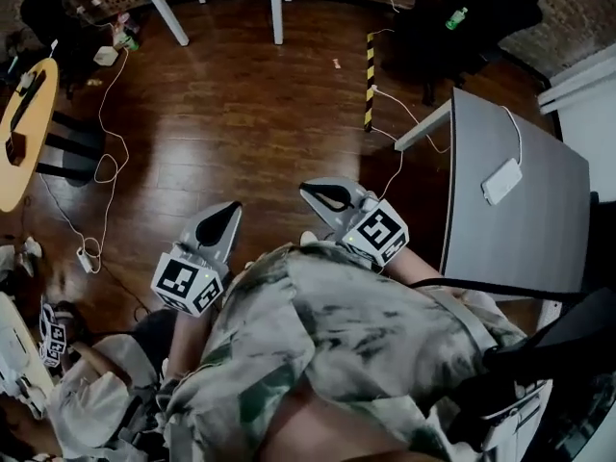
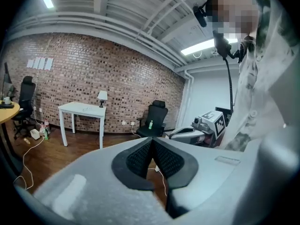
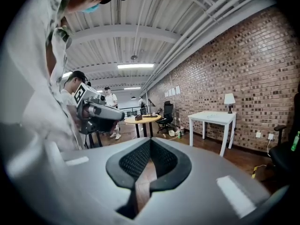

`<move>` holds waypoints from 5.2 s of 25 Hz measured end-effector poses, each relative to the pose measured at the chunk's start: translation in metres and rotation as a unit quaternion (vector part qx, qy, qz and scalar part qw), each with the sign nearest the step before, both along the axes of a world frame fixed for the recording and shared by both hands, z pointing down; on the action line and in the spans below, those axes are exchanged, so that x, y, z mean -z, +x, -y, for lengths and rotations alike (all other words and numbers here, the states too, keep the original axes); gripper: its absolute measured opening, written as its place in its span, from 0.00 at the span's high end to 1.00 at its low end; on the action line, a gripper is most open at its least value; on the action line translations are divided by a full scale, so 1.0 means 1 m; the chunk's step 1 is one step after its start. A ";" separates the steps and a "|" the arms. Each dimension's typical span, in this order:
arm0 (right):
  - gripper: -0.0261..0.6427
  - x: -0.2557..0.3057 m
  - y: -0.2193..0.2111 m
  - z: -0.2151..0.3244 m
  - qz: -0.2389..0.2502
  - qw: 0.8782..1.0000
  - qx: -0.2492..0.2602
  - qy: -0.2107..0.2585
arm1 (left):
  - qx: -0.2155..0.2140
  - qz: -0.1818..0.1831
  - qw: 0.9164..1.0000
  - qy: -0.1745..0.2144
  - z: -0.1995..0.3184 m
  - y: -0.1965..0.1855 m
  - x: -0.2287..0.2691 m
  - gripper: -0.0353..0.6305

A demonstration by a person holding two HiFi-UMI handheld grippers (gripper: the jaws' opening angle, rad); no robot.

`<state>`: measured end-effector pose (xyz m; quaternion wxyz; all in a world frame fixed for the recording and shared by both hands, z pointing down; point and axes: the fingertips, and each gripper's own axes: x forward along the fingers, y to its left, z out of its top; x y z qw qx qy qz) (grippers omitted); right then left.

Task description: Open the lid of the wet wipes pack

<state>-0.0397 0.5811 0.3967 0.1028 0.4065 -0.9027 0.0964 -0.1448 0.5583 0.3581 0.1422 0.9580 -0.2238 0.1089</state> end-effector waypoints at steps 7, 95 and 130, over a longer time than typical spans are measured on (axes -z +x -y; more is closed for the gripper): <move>0.95 -0.009 0.033 0.001 0.003 1.000 0.000 -0.005 | 0.026 0.029 0.999 0.001 0.014 0.010 -0.010 0.94; 0.95 -0.057 0.148 0.910 -0.102 0.993 0.063 0.004 | 0.013 0.012 1.000 -0.024 0.925 0.168 -0.078 0.94; 0.87 -0.227 0.115 1.196 -0.326 0.868 0.372 0.049 | 0.158 0.141 0.958 -0.194 1.162 0.193 -0.287 0.95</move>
